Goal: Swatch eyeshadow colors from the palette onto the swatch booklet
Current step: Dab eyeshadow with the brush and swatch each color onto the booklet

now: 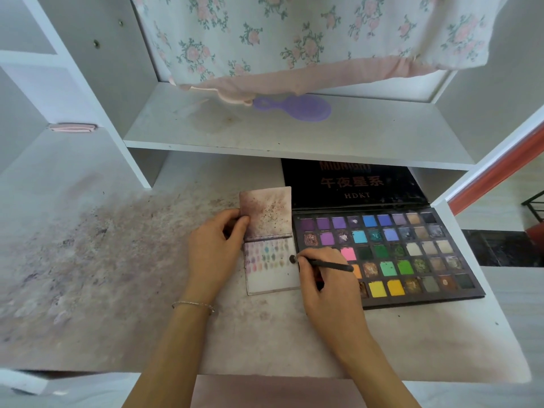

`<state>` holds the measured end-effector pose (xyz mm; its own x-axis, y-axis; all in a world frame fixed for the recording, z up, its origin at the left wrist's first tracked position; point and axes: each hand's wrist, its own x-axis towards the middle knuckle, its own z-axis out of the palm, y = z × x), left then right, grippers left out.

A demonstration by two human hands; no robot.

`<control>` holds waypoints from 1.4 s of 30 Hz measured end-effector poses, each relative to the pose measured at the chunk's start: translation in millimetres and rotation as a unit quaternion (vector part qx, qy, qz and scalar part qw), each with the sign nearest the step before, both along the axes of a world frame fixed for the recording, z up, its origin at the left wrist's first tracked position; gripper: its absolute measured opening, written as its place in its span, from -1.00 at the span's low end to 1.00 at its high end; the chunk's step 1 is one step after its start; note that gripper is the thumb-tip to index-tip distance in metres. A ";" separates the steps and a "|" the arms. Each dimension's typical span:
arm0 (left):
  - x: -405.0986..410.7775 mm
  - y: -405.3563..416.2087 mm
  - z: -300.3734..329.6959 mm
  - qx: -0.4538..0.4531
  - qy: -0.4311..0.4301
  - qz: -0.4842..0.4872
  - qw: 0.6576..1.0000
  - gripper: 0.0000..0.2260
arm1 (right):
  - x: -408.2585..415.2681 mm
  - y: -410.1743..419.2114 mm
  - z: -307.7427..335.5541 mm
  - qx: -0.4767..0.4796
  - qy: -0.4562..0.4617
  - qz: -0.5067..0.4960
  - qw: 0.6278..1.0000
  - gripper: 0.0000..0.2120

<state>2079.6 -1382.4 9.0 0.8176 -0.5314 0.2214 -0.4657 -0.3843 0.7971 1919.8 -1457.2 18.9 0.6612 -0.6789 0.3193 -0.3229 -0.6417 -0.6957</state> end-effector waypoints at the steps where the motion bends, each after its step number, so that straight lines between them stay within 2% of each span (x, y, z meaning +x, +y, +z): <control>1: 0.0 0.2 -0.3 0.001 -0.001 -0.001 1.000 -0.85 | 0.9 -0.1 -0.3 0.004 0.001 0.001 1.000 -0.92; 4: -0.1 0.6 -0.7 0.003 0.001 0.001 1.000 -0.84 | 0.6 -0.1 0.2 0.029 -0.012 0.004 0.999 -0.94; 10: -0.3 0.6 0.1 0.000 0.008 0.001 1.000 -0.85 | -11.7 -4.6 8.8 0.100 -0.175 -0.025 0.979 -0.85; 13: -1.0 1.9 1.2 -0.013 0.023 -0.002 1.000 -0.85 | -11.7 -8.9 8.3 0.115 -0.186 -0.050 0.974 -0.79; 20: -4.5 3.9 6.3 -0.079 0.074 0.000 0.994 -0.91 | -9.5 -12.8 8.1 0.144 -0.202 -0.065 0.967 -0.83; 27: -2.4 2.6 4.5 -0.057 0.062 -0.007 0.996 -0.92 | -30.7 -13.0 2.4 0.104 -0.133 -0.028 0.985 -0.84; 31: -2.1 1.8 3.5 -0.049 0.053 -0.009 0.997 -0.92 | -43.2 -13.1 1.0 0.074 -0.109 0.009 0.991 -0.90; 36: -2.2 2.8 3.2 -0.038 0.041 -0.010 0.998 -0.92 | -46.1 -10.5 1.4 0.035 -0.094 0.054 0.994 -0.87; 42: -2.4 2.2 3.1 -0.019 0.030 -0.006 0.999 -0.92 | -47.5 -13.5 -2.2 0.068 -0.075 0.059 0.993 -0.91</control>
<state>2077.2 -1380.2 12.1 0.8235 -0.5339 0.1916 -0.4204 -0.3477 0.8381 1872.4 -1470.8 16.7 0.6911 -0.6429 0.3302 -0.1369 -0.5651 -0.8136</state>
